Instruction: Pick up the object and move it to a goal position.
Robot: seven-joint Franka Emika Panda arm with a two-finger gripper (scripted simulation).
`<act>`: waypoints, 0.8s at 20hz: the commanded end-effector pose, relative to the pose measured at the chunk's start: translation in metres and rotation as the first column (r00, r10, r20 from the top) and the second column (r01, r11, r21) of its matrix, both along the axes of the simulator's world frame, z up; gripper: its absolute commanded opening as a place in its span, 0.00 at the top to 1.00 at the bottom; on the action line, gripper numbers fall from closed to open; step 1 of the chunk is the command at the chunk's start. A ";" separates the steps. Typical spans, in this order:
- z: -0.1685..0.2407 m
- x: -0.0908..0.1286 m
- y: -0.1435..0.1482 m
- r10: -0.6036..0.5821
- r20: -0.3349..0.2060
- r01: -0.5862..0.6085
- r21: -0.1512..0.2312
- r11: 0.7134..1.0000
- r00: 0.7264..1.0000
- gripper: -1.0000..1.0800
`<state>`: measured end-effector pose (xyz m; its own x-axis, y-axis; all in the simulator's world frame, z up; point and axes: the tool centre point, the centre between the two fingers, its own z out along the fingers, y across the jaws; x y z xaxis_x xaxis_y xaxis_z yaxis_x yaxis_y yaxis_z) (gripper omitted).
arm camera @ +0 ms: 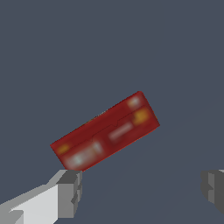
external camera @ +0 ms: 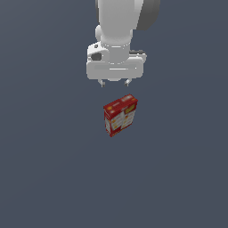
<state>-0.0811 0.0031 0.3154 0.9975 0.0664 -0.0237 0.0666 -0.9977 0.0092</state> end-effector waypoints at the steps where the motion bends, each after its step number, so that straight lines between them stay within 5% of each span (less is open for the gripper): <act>1: 0.000 0.000 0.000 0.000 0.000 0.000 0.000 1.000 1.000 0.04; 16: -0.003 0.003 -0.009 -0.066 0.007 0.066 0.016 0.998 0.998 0.04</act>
<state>-0.0778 -0.0066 0.3130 0.9999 0.0032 -0.0158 0.0031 -1.0000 -0.0062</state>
